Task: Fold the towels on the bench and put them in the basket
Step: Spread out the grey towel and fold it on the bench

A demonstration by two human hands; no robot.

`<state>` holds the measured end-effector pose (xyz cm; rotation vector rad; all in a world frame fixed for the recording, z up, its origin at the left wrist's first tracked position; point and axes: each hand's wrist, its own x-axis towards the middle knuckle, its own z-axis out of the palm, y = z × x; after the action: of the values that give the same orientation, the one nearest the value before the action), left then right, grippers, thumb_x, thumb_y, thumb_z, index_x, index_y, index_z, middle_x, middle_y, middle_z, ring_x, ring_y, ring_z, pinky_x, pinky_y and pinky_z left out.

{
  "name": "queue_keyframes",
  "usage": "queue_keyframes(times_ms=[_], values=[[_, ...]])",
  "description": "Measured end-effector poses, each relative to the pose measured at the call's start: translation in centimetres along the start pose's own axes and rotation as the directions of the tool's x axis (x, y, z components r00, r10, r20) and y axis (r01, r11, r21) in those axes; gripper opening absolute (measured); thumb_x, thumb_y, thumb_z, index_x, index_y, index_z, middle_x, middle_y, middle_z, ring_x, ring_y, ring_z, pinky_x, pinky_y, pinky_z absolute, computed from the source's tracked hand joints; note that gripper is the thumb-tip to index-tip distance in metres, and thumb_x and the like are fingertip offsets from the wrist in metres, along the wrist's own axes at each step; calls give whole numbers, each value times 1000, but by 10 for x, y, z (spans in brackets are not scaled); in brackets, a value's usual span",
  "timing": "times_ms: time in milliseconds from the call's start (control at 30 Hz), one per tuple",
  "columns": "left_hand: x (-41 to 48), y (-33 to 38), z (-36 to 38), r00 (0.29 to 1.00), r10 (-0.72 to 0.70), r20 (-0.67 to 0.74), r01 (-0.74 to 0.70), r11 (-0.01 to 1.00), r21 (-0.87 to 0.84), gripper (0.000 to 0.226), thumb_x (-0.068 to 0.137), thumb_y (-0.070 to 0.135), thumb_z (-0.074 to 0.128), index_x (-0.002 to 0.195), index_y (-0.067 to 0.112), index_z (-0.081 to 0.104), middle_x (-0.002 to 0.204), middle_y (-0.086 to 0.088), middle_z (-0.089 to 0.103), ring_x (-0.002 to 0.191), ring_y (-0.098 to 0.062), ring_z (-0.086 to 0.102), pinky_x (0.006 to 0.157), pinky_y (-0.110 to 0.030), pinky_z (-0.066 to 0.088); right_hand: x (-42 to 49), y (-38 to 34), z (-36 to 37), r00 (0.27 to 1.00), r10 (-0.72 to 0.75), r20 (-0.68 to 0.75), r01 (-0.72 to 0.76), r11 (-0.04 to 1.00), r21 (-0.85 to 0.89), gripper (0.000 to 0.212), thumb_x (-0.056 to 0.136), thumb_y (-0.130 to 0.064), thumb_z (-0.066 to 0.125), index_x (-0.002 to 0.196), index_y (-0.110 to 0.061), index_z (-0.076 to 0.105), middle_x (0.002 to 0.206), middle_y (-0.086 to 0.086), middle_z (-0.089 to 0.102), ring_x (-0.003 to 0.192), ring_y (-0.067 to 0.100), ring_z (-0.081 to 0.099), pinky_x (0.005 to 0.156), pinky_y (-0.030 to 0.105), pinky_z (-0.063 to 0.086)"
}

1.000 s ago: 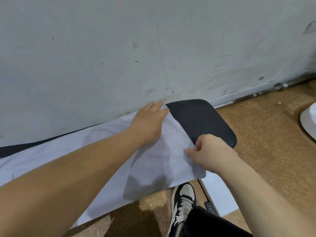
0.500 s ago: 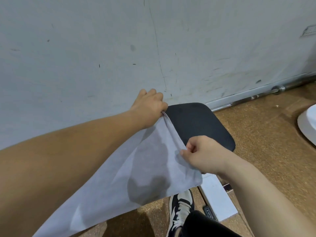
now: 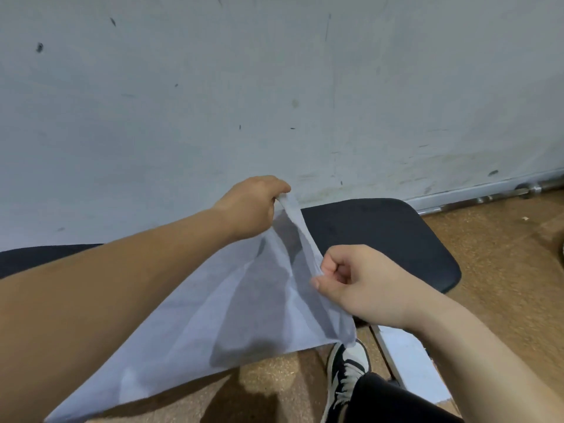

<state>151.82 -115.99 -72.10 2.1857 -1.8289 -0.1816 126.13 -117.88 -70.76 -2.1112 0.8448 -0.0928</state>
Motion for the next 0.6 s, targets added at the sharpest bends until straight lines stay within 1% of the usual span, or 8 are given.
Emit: queue_keyframes(times_ms=[67, 133, 200, 267, 367, 467, 533, 600], values=[[-25, -21, -9, 997, -75, -2, 75, 996, -54, 54, 92, -3, 41, 138, 16, 61, 139, 1, 64, 129, -23, 57, 110, -34, 44, 8, -24, 19, 999, -41, 13, 41, 999, -15, 29, 91, -33, 74, 73, -17, 59, 55, -14, 52, 51, 3, 45, 53, 16, 39], [-49, -42, -20, 989, -146, -33, 142, 984, -106, 47, 98, 6, 40, 139, 16, 61, 138, -2, 65, 128, -23, 58, 111, -33, 43, 18, -50, 43, 997, -69, 32, 70, 997, -34, 31, 88, -33, 77, 68, -19, 58, 53, -15, 53, 50, 3, 47, 51, 16, 40], [-72, -67, -31, 974, -199, -108, 184, 973, -139, 32, 103, 18, 47, 128, 15, 67, 119, -3, 73, 111, -25, 65, 101, -36, 50, 30, -77, 69, 993, -91, 75, 95, 994, -58, 27, 87, -34, 77, 70, -20, 62, 57, -13, 57, 51, 3, 51, 51, 17, 43], [-97, -96, -40, 946, -263, -190, 231, 957, -177, 23, 99, 15, 58, 117, 13, 72, 106, -1, 74, 92, -19, 64, 91, -36, 53, 39, -105, 97, 984, -118, 135, 129, 989, -72, 25, 87, -33, 75, 73, -17, 64, 59, -11, 58, 52, 4, 51, 53, 22, 46], [-130, -136, -54, 896, -378, -233, 327, 917, -229, 31, 91, 1, 63, 119, 11, 71, 116, -2, 67, 81, -9, 54, 85, -24, 48, 51, -142, 138, 962, -159, 222, 172, 984, -41, 24, 86, -30, 76, 76, -10, 67, 62, -4, 63, 52, 7, 54, 55, 24, 50], [-157, -176, -62, 759, -632, -159, 539, 746, -392, 38, 87, 13, 78, 123, 15, 67, 118, 4, 60, 91, -10, 61, 84, -23, 47, 63, -172, 176, 945, -149, 293, 175, 982, -66, 26, 86, -35, 77, 78, -11, 71, 71, 5, 71, 62, 14, 66, 68, 32, 57], [-172, -203, -60, 664, -738, -119, 617, 631, -470, 19, 82, 15, 82, 98, 11, 74, 103, 3, 70, 91, -17, 68, 76, -26, 54, 71, -183, 199, 941, -118, 317, 144, 988, -57, 26, 85, -34, 78, 79, -10, 71, 67, 6, 69, 58, 17, 65, 72, 39, 61], [-186, -222, -55, 632, -767, -109, 635, 594, -494, 8, 81, 16, 81, 83, 13, 74, 84, -2, 74, 84, -23, 73, 73, -33, 61, 78, -191, 218, 942, -75, 328, 99, 993, -58, 25, 84, -32, 80, 77, -10, 69, 61, 1, 64, 55, 16, 62, 71, 41, 62]])
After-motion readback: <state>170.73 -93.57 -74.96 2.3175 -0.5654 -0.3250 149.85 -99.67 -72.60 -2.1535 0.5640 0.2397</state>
